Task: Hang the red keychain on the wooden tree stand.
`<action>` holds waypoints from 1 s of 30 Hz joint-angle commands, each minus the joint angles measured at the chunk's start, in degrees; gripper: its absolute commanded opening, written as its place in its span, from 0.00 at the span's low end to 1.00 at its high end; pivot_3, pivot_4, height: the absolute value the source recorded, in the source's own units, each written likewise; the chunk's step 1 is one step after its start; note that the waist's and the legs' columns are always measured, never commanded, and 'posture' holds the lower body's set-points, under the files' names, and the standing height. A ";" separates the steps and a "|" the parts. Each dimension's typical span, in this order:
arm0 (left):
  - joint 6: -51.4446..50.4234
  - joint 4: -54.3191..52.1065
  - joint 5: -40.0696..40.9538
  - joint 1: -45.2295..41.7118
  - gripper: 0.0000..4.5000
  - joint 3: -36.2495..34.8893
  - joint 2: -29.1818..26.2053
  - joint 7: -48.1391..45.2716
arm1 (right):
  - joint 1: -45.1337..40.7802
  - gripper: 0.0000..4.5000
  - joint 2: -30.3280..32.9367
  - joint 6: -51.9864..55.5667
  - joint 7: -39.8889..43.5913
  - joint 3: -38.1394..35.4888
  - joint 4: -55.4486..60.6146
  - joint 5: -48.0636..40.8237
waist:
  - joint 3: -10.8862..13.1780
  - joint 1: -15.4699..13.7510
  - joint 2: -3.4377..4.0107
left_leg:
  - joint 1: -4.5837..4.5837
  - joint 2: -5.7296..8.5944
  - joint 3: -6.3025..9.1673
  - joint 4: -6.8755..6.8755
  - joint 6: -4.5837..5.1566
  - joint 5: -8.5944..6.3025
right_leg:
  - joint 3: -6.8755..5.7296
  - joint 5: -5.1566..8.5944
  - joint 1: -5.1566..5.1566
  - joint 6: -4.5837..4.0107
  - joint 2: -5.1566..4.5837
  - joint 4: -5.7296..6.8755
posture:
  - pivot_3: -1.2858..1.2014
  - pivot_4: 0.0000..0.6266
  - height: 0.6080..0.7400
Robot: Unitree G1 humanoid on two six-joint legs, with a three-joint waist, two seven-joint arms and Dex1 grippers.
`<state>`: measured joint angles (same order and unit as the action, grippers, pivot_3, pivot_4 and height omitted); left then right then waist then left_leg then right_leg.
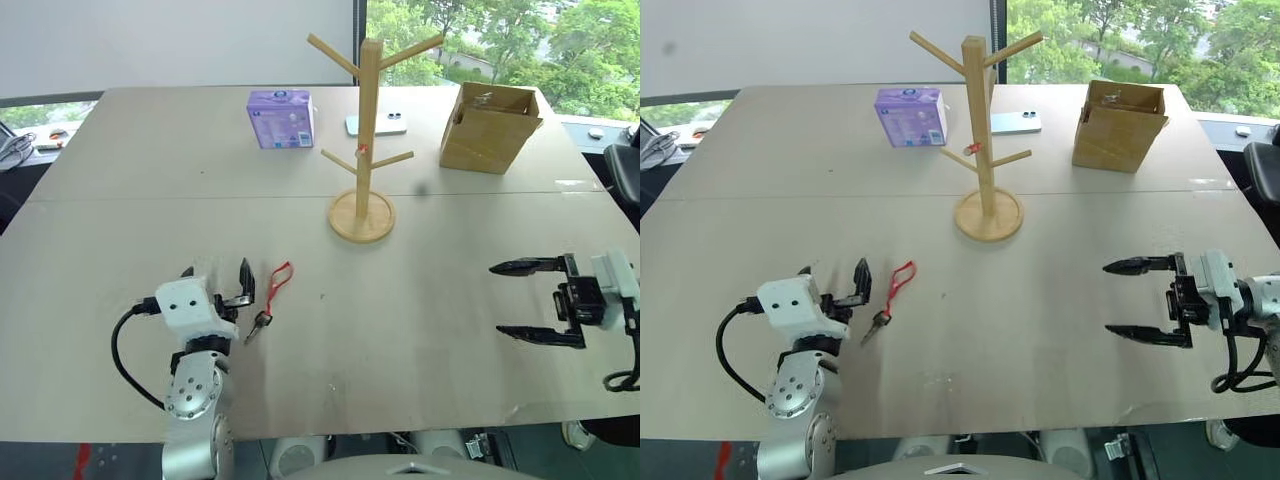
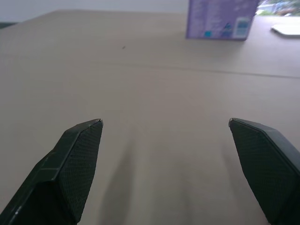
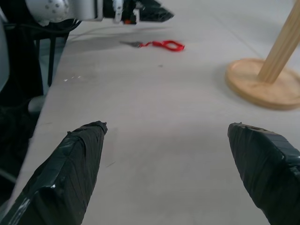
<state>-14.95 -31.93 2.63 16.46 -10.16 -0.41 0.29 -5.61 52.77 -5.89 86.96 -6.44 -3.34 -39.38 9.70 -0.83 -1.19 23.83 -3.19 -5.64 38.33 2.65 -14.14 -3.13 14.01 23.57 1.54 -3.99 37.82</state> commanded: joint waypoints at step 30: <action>-20.31 -9.38 5.34 1.79 1.00 5.24 -18.98 -15.87 | 4.09 0.99 -3.88 -1.23 3.66 -2.10 4.71 -1.40 | 0.01 -0.05 -0.01 | -0.02 0.00 0.06 0.02 0.00 0.00 | -0.04 0.01 -0.01 -0.04 -0.04 0.04 | 0.52 0.24 1.00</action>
<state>-35.10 -41.24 8.44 18.64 -5.34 -19.54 -16.26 -1.12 49.00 -6.63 87.11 -6.99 0.11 -40.50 9.71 -0.87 -1.21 23.81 -3.20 -5.57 38.35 2.65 -14.14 -3.18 14.02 23.55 1.50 -4.02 37.85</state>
